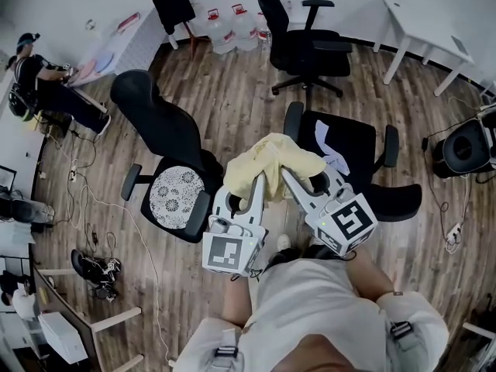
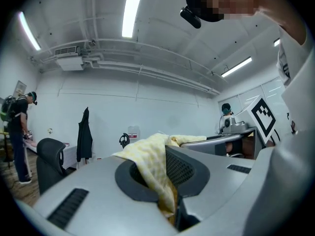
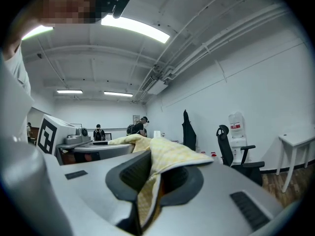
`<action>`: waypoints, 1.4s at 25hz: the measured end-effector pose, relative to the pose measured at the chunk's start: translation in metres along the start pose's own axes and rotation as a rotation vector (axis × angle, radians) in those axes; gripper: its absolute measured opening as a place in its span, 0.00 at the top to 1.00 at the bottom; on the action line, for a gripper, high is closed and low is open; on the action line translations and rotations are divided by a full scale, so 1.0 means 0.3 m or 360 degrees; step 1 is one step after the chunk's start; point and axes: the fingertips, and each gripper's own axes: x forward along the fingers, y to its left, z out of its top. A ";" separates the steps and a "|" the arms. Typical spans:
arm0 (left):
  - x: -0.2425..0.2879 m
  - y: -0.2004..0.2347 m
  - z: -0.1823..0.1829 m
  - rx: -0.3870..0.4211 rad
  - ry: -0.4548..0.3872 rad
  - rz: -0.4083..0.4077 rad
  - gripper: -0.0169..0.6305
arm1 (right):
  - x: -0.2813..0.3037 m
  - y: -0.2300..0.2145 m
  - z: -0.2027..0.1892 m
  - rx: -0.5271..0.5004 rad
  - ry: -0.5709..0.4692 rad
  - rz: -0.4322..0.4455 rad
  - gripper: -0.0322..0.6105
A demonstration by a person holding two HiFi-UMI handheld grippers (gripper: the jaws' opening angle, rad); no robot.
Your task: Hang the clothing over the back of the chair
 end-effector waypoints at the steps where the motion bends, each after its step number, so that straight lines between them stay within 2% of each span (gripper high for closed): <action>1: 0.006 0.004 0.009 0.0010 -0.0009 -0.0003 0.91 | 0.006 -0.006 0.010 -0.0007 -0.0004 0.0003 0.85; 9: 0.083 0.002 0.080 0.0088 -0.0064 -0.0002 0.91 | 0.030 -0.080 0.092 -0.0056 -0.0058 0.0001 0.85; 19: 0.233 -0.004 0.122 0.0144 -0.0093 -0.0040 0.91 | 0.059 -0.232 0.142 -0.0028 -0.0103 -0.0113 0.85; 26: 0.366 -0.066 0.169 0.0158 -0.0137 -0.0159 0.91 | 0.010 -0.368 0.195 -0.0043 -0.0177 -0.0240 0.85; 35: 0.550 -0.244 0.195 0.0135 -0.0162 -0.0387 0.91 | -0.160 -0.560 0.234 -0.0064 -0.0225 -0.0500 0.85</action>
